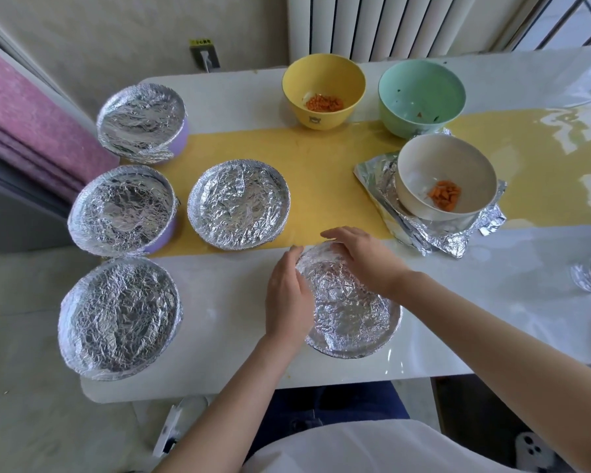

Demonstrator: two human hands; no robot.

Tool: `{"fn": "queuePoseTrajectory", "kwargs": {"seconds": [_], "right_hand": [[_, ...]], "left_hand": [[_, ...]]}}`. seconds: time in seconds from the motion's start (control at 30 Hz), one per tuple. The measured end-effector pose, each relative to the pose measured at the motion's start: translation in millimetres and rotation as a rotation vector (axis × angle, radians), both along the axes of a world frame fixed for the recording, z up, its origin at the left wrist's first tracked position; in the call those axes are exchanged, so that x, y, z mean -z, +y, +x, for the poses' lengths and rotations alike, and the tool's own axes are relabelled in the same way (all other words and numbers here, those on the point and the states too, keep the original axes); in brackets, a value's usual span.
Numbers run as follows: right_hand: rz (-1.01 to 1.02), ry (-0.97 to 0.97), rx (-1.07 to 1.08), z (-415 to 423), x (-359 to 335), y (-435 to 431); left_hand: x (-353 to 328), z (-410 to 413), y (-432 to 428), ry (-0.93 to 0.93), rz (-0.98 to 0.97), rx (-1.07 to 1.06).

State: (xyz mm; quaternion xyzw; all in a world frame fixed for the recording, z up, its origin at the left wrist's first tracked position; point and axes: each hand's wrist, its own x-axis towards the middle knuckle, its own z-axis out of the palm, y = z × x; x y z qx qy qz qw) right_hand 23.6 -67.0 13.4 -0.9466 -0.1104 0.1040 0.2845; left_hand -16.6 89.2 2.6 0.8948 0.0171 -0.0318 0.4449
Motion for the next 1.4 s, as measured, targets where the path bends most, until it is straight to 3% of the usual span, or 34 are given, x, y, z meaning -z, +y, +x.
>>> {"fn": "queuePoseTrajectory", "kwargs": {"seconds": [0.13, 0.47, 0.6, 0.8, 1.1, 1.2, 1.4], "right_hand": [[0.069, 0.037, 0.091, -7, 3, -20], [-0.050, 0.112, 0.078, -2, 8, -17], [-0.065, 0.110, 0.029, 3, 0, -17], [0.052, 0.010, 0.017, 8, 2, -6], [0.044, 0.129, 0.058, 19, 3, 0], [0.102, 0.052, 0.147, 9, 3, -6], [0.135, -0.020, 0.191, 3, 4, -12]], "left_hand": [[0, 18, -1, 0.030, -0.020, 0.101], [4, 24, -2, -0.004, -0.002, 0.089], [4, 32, 5, 0.068, -0.011, 0.164], [1, 50, 0, 0.141, -0.214, 0.208], [9, 40, -3, 0.014, -0.018, 0.167], [10, 35, 2, 0.019, 0.000, 0.157], [6, 42, 1, 0.075, -0.181, 0.174]]}}
